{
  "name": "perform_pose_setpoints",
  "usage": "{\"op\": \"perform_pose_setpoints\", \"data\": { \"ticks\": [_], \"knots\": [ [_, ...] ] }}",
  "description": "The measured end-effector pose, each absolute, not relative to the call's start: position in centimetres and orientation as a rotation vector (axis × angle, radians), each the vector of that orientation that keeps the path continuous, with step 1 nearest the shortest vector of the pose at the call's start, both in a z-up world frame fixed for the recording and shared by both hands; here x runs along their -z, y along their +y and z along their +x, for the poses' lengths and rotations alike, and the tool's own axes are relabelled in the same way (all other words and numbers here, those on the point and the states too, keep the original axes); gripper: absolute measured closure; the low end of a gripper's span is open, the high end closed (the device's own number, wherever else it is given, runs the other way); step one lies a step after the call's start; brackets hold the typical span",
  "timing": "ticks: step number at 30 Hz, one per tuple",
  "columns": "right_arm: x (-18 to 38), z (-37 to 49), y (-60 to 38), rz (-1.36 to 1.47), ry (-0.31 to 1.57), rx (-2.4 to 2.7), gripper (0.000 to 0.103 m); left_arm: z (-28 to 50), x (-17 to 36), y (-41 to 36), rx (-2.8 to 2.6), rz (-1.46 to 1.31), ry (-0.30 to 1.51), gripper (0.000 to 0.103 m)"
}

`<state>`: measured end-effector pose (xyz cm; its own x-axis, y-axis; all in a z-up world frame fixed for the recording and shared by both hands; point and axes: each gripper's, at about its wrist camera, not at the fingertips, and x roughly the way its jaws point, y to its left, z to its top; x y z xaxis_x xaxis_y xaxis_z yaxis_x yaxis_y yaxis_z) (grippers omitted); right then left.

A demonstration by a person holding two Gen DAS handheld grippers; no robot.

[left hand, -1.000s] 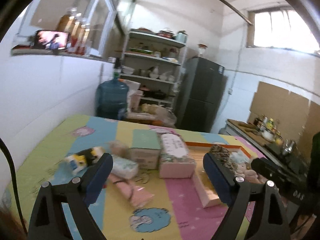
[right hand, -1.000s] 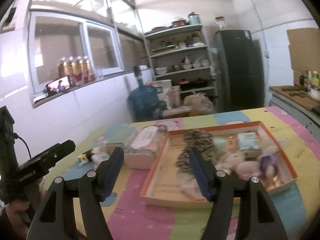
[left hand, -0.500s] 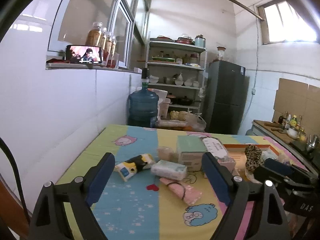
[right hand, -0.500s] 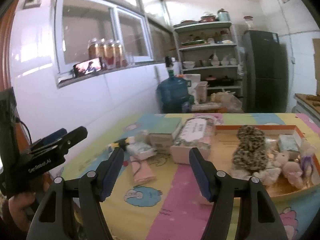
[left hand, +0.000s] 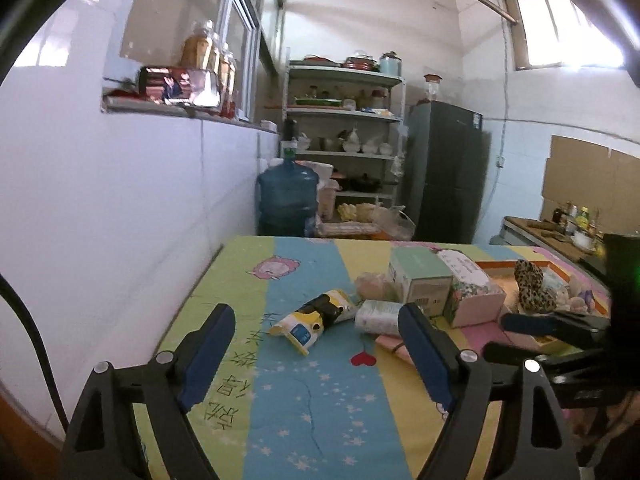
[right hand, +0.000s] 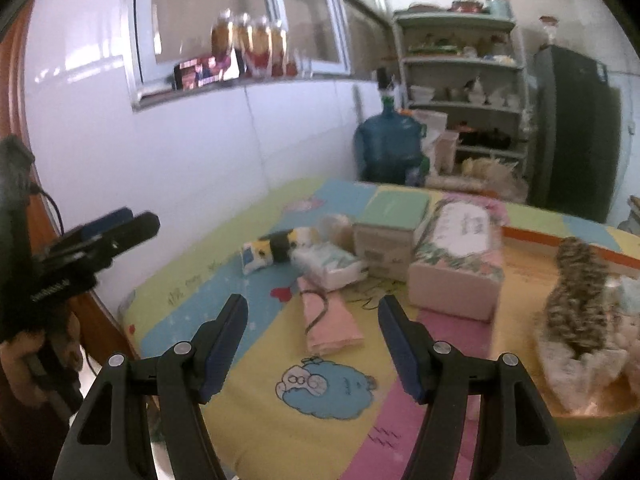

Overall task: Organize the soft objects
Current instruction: 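Grasp the yellow-and-white bagged packet with the left tool while the right tool grasps the pink bagged towel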

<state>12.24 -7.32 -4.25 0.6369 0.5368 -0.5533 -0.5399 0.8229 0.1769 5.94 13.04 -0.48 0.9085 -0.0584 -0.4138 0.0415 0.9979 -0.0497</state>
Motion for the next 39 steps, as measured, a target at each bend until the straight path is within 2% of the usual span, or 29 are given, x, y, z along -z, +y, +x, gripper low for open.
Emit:
{"op": "perform_pose_setpoints", "data": {
  "ticks": [7, 13, 16, 24, 26, 28, 31, 38, 39],
  "knots": [
    [7.8, 16.6, -4.0, -0.09, 0.745, -0.614, 0.034, 8.9, 1.8, 15.2, 0.169, -0.055, 0.469, 0.019],
    [9.5, 19.0, -3.1, -0.108, 0.818, -0.608, 0.035, 11.3, 2.5, 15.2, 0.246, 0.036, 0.504, 0.019],
    [10.1, 19.7, -2.7, -0.12, 0.852, -0.615, 0.056, 12.7, 2.7, 14.7, 0.303, 0.093, 0.523, 0.019],
    [10.3, 18.7, -2.7, -0.142, 0.857, -0.637, 0.059, 17.6, 4.5, 12.7, 0.436, 0.24, 0.624, 0.019],
    [10.2, 18.1, -3.0, -0.134, 0.861, -0.646, 0.06, 19.2, 5.4, 12.4, 0.441, 0.256, 0.676, 0.024],
    [10.2, 17.7, -3.4, -0.124, 0.865, -0.647, 0.059, 20.5, 6.4, 12.3, 0.427, 0.273, 0.719, 0.034],
    [10.1, 17.2, -3.9, -0.102, 0.869, -0.647, 0.059, 21.8, 7.7, 12.4, 0.438, 0.264, 0.772, 0.04],
    [10.2, 16.7, -4.5, -0.061, 0.869, -0.651, 0.059, 22.9, 8.8, 12.4, 0.44, 0.275, 0.815, 0.044],
    [10.2, 16.7, -4.5, -0.057, 0.867, -0.65, 0.059, 22.9, 8.9, 12.4, 0.437, 0.272, 0.814, 0.048]
  ]
}}
